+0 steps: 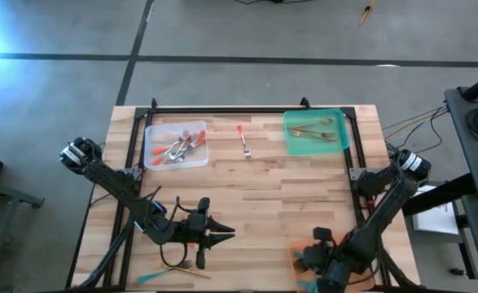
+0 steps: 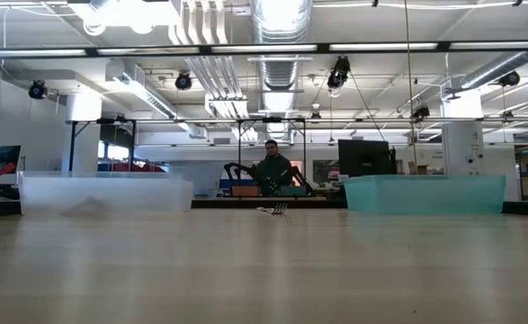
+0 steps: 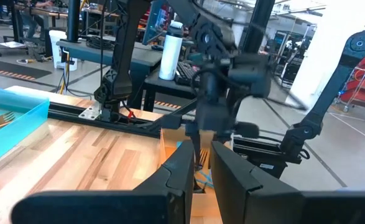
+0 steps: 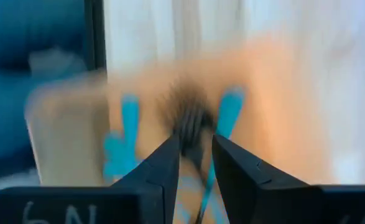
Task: Sort silverware by color (type)
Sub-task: Put the orange fork into the white bin
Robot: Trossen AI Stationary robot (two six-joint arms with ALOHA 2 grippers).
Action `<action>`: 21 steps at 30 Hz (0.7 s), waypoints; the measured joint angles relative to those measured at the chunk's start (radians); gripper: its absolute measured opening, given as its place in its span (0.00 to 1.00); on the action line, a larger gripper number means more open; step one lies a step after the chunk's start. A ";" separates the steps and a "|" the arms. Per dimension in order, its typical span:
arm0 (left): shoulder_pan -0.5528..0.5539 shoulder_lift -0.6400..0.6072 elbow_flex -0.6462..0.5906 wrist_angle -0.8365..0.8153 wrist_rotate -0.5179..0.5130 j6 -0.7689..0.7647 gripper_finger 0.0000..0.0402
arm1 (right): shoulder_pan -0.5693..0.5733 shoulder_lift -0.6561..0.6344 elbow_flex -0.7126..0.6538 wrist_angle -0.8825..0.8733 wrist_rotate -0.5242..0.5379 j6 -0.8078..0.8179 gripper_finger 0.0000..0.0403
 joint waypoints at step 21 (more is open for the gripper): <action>0.000 -0.008 0.000 -0.042 -0.063 -0.005 0.09 | -0.767 0.003 0.085 0.081 0.306 -0.482 0.23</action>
